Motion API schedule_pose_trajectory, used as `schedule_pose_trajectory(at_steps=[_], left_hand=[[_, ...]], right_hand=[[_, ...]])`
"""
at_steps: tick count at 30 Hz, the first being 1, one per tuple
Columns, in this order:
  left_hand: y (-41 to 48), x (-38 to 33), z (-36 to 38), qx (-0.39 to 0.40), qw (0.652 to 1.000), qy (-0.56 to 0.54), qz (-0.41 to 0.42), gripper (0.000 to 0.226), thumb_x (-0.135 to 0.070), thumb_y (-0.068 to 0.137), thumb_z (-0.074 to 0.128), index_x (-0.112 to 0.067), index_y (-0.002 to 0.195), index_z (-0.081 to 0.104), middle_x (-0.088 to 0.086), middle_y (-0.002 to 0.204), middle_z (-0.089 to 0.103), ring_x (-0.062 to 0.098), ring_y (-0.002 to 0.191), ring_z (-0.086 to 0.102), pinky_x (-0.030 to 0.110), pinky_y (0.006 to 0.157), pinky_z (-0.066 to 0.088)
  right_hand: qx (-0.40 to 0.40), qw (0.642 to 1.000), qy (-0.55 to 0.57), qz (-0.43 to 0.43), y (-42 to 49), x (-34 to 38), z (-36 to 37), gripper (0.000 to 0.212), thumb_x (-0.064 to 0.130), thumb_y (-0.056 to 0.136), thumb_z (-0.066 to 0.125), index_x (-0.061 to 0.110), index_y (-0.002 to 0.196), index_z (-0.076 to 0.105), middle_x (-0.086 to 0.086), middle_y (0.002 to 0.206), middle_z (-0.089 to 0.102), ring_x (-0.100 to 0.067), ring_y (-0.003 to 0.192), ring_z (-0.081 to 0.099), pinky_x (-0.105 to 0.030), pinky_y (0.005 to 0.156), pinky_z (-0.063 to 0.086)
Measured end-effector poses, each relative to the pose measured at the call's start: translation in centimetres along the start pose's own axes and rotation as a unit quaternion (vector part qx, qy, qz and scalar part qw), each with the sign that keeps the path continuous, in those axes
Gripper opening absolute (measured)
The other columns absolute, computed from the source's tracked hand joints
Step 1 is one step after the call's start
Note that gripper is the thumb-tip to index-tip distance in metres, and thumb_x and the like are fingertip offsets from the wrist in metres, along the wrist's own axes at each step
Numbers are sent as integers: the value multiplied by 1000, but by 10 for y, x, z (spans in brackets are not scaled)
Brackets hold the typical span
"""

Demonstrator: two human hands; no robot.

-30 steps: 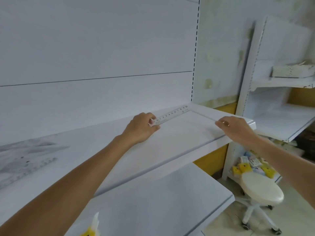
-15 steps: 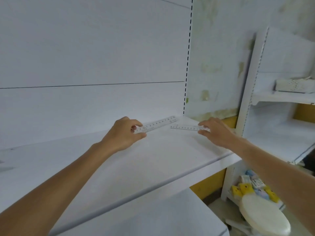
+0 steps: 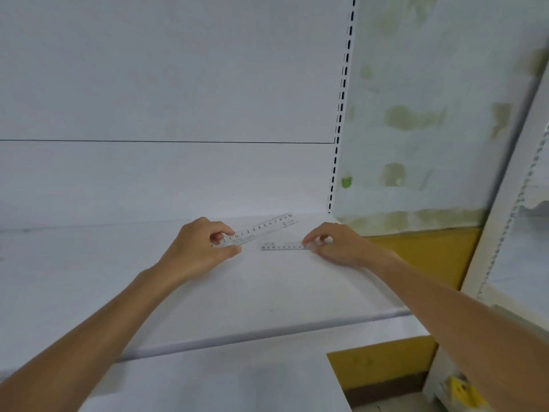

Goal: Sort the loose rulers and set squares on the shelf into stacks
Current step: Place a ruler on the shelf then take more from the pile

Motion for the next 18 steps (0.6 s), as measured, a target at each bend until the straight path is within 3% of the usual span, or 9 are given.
schedule_pose_trajectory(at_steps=[3, 6, 11, 15, 18], left_hand=[[-4, -9, 8, -1, 1000, 11, -16, 30, -32, 75, 73, -23, 103, 66, -3, 89, 55, -2, 78, 51, 8, 65, 33], [-3, -19, 11, -1, 1000, 18, -19, 31, -32, 75, 73, -23, 104, 66, -6, 87, 53, -3, 77, 50, 7, 65, 33], [7, -33, 14, -2, 999, 38, -16, 33, -33, 78, 70, -23, 109, 65, -7, 87, 50, -2, 78, 48, 10, 65, 33], [15, -45, 29, 3, 999, 33, -14, 36, -33, 79, 70, -22, 113, 64, -2, 91, 50, 7, 85, 51, 19, 76, 35], [23, -55, 46, 38, 998, 42, -2, 38, -34, 81, 67, -24, 118, 62, 3, 99, 51, 12, 92, 52, 21, 79, 36]], right_hand=[[-11, 1000, 5, -11, 5, -3, 4, 26, 15, 91, 49, 28, 100, 70, 3, 113, 62, -13, 103, 53, -20, 88, 36], [-18, 1000, 7, -18, 8, 2, 9, 28, 15, 94, 47, 25, 106, 70, 1, 119, 62, -17, 112, 54, -30, 98, 39], [-12, 997, -73, -36, -14, 10, 2, 42, 17, 97, 36, 30, 137, 43, -1, 137, 44, -23, 128, 35, -39, 107, 28], [-38, 999, -24, -24, -62, 9, -6, 28, 28, 95, 41, 29, 118, 57, 7, 127, 53, -13, 119, 47, -30, 98, 37], [-29, 997, -51, -55, -84, 15, 2, 30, 35, 95, 39, 28, 118, 58, 9, 126, 54, -13, 117, 45, -27, 96, 38]])
Point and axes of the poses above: each hand's wrist, its own y-axis towards the middle knuckle, its own z-axis out of the palm, x = y × z, the point moved 3 cm from there along y, towards the middle knuckle
